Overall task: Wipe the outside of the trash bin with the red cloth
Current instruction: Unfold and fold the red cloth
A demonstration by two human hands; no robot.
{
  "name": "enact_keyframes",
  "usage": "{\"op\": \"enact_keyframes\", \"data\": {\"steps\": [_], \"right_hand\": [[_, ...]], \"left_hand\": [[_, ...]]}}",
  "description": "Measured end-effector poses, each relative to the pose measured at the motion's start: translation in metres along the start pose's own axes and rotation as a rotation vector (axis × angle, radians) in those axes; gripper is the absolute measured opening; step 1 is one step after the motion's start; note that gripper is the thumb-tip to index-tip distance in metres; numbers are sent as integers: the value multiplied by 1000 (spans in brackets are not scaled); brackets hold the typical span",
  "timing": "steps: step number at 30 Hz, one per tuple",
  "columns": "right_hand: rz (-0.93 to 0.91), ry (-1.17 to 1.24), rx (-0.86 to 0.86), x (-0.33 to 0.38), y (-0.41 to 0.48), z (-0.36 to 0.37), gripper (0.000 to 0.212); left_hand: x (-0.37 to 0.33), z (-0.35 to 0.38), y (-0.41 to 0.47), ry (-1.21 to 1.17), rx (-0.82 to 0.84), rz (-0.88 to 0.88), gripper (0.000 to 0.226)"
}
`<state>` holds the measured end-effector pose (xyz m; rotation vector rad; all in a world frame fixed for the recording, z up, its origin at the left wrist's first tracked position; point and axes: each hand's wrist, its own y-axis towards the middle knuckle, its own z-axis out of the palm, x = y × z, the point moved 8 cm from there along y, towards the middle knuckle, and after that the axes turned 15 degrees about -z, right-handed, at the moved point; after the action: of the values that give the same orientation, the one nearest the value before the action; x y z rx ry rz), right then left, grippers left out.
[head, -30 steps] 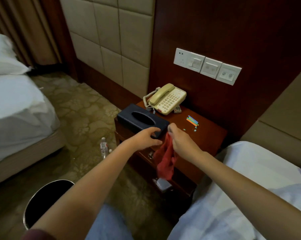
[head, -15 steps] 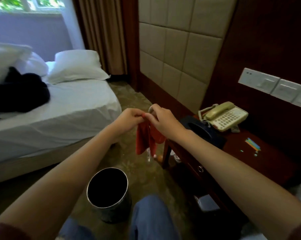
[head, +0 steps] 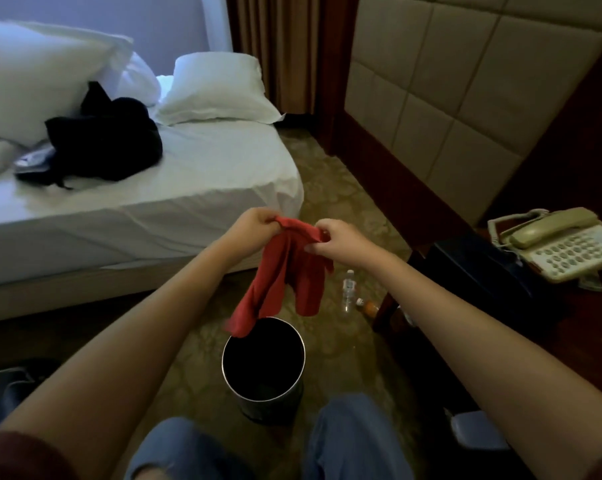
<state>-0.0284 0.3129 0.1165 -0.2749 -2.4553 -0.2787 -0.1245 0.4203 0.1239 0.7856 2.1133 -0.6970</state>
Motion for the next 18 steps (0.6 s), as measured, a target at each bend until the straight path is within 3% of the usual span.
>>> {"op": "enact_keyframes", "data": {"steps": [3,7,9,12,16,18], "right_hand": [[83,185,-7,-26,19,20,18],[152,374,-34,-46,54,34,22],[170,425,-86,-52,77,32,28],[193,493,-190,-64,112,21,35],[245,698,-235,-79,149,24,20],[253,809,-232,-87,172,34,15]], "left_hand": [[36,-1,36,-112,25,-131,25],[59,-4,79,-231,33,-220,20],[60,-6,97,-246,82,-213,15],[61,-13,122,-197,148,-189,28],[63,-10,148,-169,303,-151,33],[66,-13,167,-254,309,-106,23]]}}
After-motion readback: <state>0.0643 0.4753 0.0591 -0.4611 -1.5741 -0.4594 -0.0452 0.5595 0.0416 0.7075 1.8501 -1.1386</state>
